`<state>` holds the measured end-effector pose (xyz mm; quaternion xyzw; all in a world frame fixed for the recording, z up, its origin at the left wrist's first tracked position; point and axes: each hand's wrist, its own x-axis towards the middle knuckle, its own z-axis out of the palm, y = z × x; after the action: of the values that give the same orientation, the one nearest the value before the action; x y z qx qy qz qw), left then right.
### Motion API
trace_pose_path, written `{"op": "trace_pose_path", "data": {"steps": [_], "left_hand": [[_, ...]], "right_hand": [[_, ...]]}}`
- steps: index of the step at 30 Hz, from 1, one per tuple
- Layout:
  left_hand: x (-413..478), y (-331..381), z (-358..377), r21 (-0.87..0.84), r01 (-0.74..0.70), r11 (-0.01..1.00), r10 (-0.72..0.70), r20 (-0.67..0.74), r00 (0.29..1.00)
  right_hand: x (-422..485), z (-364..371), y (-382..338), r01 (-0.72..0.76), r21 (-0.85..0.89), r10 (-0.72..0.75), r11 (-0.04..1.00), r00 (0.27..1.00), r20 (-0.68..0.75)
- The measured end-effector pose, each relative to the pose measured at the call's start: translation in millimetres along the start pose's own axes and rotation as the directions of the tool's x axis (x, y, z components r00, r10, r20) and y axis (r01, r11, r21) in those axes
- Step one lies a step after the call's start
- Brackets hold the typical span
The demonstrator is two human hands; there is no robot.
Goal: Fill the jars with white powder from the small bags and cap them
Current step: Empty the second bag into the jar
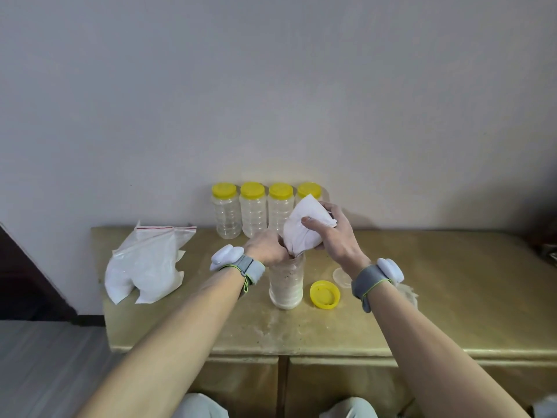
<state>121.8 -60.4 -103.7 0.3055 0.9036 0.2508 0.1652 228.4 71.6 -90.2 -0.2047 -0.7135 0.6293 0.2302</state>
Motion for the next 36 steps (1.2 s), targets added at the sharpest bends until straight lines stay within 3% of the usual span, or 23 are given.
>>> {"op": "trace_pose_path", "data": {"steps": [7,14,26,36], "left_hand": [[2,0,0,0.011,0.006,1.000,-0.006,0.018,1.000],[-3,2,-4,0.030,-0.043,0.999,0.044,-0.013,0.999],[-2,0,-3,-0.023,-0.020,1.000,0.020,-0.020,1.000],[-9,2,-9,-0.153,0.007,0.988,0.008,0.097,0.995]], "right_hand": [[-2,-1,4,-0.035,0.064,0.038,0.997,0.999,-0.037],[-4,4,0,0.064,-0.045,-0.065,0.997,0.998,-0.025],[-3,1,1,0.070,-0.069,-0.076,0.995,0.992,-0.097],[-5,4,-4,0.074,-0.094,-0.084,0.993,0.991,-0.105]]}}
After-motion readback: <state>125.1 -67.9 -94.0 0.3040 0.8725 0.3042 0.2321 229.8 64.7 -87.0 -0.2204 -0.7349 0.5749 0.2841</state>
